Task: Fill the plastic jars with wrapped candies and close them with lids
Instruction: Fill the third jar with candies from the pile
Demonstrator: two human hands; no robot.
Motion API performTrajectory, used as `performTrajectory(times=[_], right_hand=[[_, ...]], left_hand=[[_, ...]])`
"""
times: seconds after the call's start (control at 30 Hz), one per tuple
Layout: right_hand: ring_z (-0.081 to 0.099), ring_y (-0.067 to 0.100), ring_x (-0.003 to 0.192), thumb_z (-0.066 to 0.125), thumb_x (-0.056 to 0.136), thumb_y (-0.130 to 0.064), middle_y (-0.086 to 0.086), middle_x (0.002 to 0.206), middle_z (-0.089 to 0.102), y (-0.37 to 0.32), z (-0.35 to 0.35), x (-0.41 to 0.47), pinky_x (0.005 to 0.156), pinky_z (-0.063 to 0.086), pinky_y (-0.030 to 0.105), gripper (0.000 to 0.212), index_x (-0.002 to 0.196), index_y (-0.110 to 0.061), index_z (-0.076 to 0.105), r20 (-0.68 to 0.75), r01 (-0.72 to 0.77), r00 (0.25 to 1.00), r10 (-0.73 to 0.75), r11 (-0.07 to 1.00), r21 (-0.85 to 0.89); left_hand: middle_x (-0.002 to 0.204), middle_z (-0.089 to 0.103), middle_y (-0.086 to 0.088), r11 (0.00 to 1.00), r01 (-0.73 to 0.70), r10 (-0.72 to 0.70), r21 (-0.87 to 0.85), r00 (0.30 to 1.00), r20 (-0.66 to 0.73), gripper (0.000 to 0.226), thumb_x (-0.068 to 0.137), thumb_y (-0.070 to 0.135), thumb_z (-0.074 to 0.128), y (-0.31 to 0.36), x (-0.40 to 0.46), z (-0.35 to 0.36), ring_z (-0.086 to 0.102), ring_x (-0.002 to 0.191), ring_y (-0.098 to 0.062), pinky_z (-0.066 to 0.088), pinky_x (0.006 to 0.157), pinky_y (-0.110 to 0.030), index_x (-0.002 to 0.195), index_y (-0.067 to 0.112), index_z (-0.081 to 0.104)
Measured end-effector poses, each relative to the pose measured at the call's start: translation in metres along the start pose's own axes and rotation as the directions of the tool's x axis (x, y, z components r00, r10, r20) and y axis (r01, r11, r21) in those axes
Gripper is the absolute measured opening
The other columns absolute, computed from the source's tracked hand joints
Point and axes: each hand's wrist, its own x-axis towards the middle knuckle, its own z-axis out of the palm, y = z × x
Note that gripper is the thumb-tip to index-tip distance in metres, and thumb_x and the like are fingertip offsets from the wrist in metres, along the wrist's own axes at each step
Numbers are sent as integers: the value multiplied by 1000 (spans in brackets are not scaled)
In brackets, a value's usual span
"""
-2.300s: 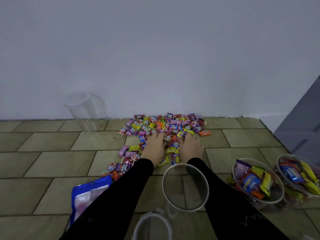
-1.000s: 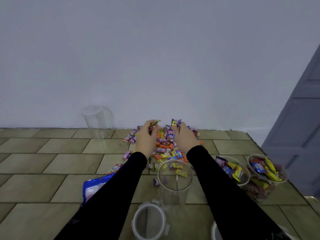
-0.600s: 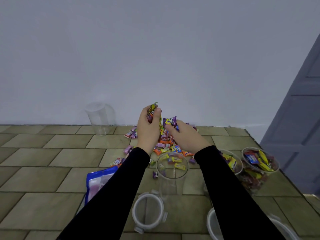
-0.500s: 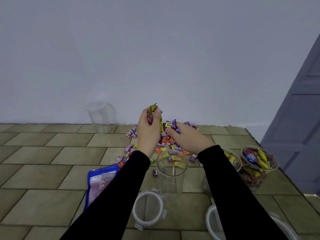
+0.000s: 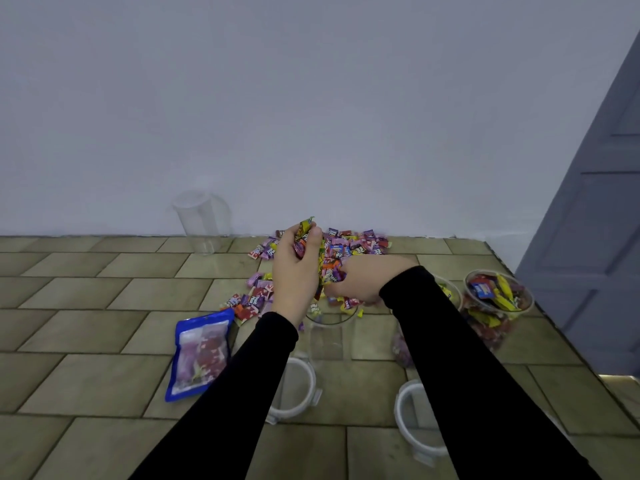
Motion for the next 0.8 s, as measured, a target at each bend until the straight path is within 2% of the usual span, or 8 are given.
performTrajectory(times=[0.1, 0.27, 0.37, 0.47, 0.5, 0.57, 0.7, 0.8], right_hand=[[43, 12, 52, 57, 89, -49, 0, 63, 47, -1, 0, 3, 47, 32, 25, 44, 70, -12, 45, 12, -3, 1000, 3, 999, -44], [48, 14, 57, 67, 85, -41, 0, 70, 53, 2, 6, 7, 47, 34, 23, 32, 89, -9, 60, -17, 22, 1000, -21, 1000, 22], [52, 18, 70, 64, 85, -32, -3, 74, 52, 5, 12, 9, 51, 33, 24, 20, 77, -15, 56, -195, 108, 978, -76, 982, 156], [55, 13, 64, 52, 94, -27, -3, 77, 56, 2, 24, 11, 55, 38, 17, 16, 81, -17, 54, -475, 260, 880, -22, 858, 443], [53, 8, 61, 50, 96, -27, -5, 76, 56, 0, 29, 11, 54, 37, 10, 16, 86, -17, 55, -533, 304, 846, 11, 811, 499], [50, 5, 66, 48, 98, -27, -6, 79, 57, -4, 43, 16, 57, 37, 7, 17, 94, -16, 59, -612, 363, 789, 61, 756, 544], [53, 0, 68, 48, 99, -26, -10, 83, 59, -7, 62, 27, 60, 40, 11, 17, 106, -17, 60, -677, 448, 694, 244, 590, 672], [56, 11, 77, 46, 99, -24, -13, 88, 59, -9, 66, 32, 72, 45, 26, 18, 111, -20, 59, -699, 483, 646, 308, 544, 686]], left_hand=[[96, 71, -2, 999, 13, -15, 41, 999, 31, 39, 83, 53, 60, 5, -4, -1, 68, 92, -24, 53, 87, -50, 108, 23, 65], [92, 69, -14, 992, -25, 21, 124, 999, 32, 40, 80, 61, 56, 4, -9, -5, 64, 85, -34, 54, 81, -51, 102, 29, 65], [77, 63, -12, 995, -38, 39, 92, 999, -3, 30, 89, 50, 57, 4, -12, -5, 55, 68, -18, 50, 70, -42, 93, 22, 64], [77, 58, -1, 1000, -3, 4, 21, 999, -47, 26, 96, 40, 53, 4, -13, -4, 50, 68, -10, 45, 69, -32, 93, 16, 64], [79, 59, -1, 1000, 8, -8, -4, 998, -56, 25, 96, 40, 52, 4, -13, -3, 51, 70, -10, 45, 70, -32, 93, 18, 65], [81, 60, 0, 1000, 1, -2, -9, 998, -67, 24, 96, 40, 51, 3, -13, -2, 52, 73, -10, 45, 72, -31, 90, 22, 65], [67, 47, 0, 996, -44, 48, 76, 997, -57, 31, 95, 40, 53, 1, -15, 0, 40, 63, -12, 36, 62, -32, 78, 15, 57], [61, 40, 3, 994, -38, 44, 106, 997, -56, 34, 96, 39, 52, 1, -13, 2, 36, 59, -14, 31, 59, -34, 71, 17, 49]])
